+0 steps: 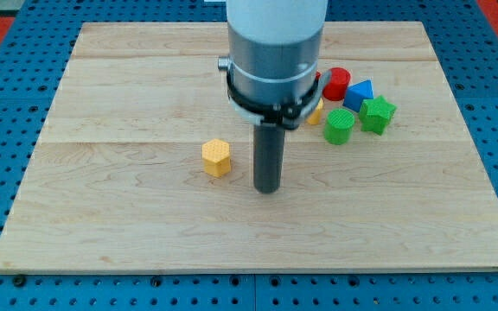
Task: Push the yellow hexagon to the blue cube
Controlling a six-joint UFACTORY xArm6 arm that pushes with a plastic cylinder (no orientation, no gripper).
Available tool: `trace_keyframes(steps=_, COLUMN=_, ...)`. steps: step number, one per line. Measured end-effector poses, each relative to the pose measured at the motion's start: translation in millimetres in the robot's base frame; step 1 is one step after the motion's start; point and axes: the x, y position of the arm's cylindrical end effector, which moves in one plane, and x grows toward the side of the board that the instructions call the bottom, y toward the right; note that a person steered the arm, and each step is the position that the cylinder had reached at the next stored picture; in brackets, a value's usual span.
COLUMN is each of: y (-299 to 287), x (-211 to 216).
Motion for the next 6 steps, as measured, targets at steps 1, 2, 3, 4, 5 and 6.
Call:
trace_keyframes(steps=1, y=-77.9, x=7.7)
trace_keyframes(steps=2, y=-126.8, x=-42.6)
trace_keyframes(steps=3, y=-36.7, x=-59.1)
trace_keyframes(steps=4, y=-28.7, x=-58.6)
trace_keyframes(steps=5, y=-12.5, x=-1.2)
trace_keyframes(steps=6, y=9.4, x=-6.8)
